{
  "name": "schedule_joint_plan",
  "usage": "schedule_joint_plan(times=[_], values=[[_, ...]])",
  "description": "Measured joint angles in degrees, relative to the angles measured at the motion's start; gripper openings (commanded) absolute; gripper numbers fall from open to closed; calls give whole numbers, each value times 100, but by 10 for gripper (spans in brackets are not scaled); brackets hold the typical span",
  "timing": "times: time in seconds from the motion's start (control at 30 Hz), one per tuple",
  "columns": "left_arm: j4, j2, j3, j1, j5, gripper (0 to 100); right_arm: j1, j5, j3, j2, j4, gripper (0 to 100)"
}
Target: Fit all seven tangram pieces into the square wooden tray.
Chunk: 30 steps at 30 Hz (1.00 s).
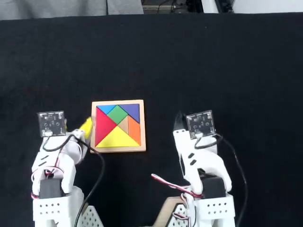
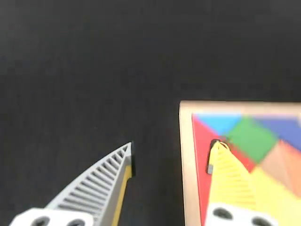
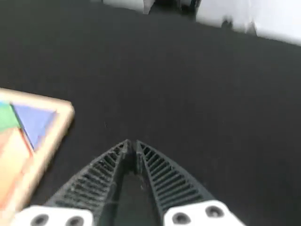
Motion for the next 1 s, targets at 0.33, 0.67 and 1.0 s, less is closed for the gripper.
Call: schedule_joint_plan(times=[0.33, 0.67, 1.0], values=[[2409, 0, 18, 9, 0, 266, 501, 0, 0, 0, 3077, 11], [2532, -132, 18, 44, 0, 266, 492, 0, 0, 0, 3165, 11], [2532, -132, 18, 44, 0, 266, 492, 0, 0, 0, 3165, 11]])
